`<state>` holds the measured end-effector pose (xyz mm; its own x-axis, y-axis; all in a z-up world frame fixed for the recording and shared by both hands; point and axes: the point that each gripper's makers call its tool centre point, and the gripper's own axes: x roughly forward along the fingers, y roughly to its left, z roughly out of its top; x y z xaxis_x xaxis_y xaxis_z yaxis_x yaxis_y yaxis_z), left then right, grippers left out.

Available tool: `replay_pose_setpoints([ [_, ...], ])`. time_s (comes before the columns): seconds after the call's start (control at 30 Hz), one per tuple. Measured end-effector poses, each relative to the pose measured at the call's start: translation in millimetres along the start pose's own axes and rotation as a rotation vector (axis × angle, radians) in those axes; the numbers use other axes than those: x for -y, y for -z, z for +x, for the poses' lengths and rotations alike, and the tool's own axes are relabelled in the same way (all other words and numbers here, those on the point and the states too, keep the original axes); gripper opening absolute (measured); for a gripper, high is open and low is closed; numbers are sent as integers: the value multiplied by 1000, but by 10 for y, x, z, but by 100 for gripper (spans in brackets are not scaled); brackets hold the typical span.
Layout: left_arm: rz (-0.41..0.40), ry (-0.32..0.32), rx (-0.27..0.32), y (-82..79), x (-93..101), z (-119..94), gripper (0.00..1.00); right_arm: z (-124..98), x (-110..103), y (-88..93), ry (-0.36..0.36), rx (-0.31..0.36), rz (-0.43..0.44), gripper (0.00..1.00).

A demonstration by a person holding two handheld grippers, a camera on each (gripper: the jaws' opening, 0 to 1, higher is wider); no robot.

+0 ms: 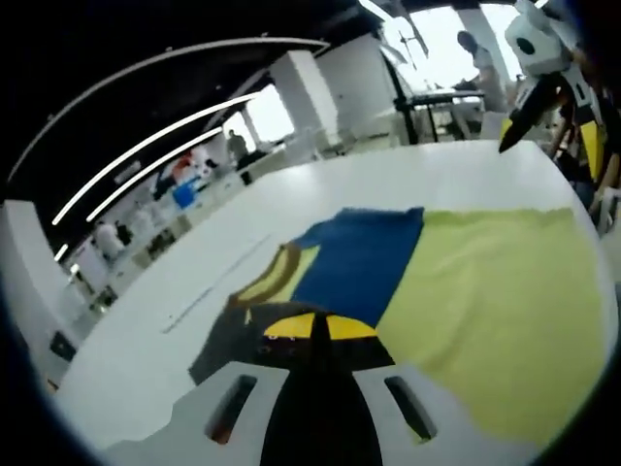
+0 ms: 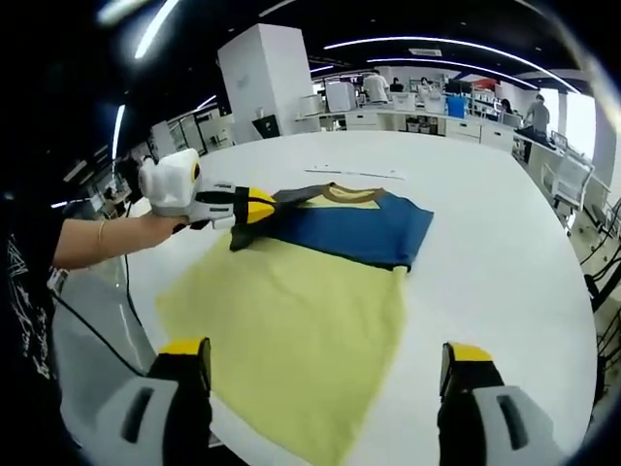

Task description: Fold the garment on the visible template until the final outline fits inside the template.

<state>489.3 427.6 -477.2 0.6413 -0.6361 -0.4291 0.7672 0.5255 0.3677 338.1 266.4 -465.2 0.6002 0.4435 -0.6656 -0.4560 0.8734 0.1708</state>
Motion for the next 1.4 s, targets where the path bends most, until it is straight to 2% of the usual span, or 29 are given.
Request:
replay_pose_setpoints([
  [0.4, -29, 70, -20, 67, 209, -10, 0, 25, -20, 12, -7, -4, 2, 99],
  [0.73, -66, 92, -58, 155, 287, 36, 0, 6, -19, 1, -4, -3, -7, 99],
  [0.87, -100, 90, -44, 129, 303, 21, 3, 8, -9, 16, -3, -6, -6, 99],
  [1.0, -164, 87, -10, 88, 296, -25, 10, 11, -24, 7, -4, -5, -7, 99],
  [1.1, -209, 86, -2, 61, 297, -61, 19, 14, -42, -3, -7, -2, -9, 99],
  [1.23, -270, 83, 3, 108, 281, -90, 33, 21, -39, -14, -8, -1, -11, 99],
  [1.4, -312, 4, 18, 109, 97, -158, 56, 23, -53, -18, -9, -5, -22, 99],
])
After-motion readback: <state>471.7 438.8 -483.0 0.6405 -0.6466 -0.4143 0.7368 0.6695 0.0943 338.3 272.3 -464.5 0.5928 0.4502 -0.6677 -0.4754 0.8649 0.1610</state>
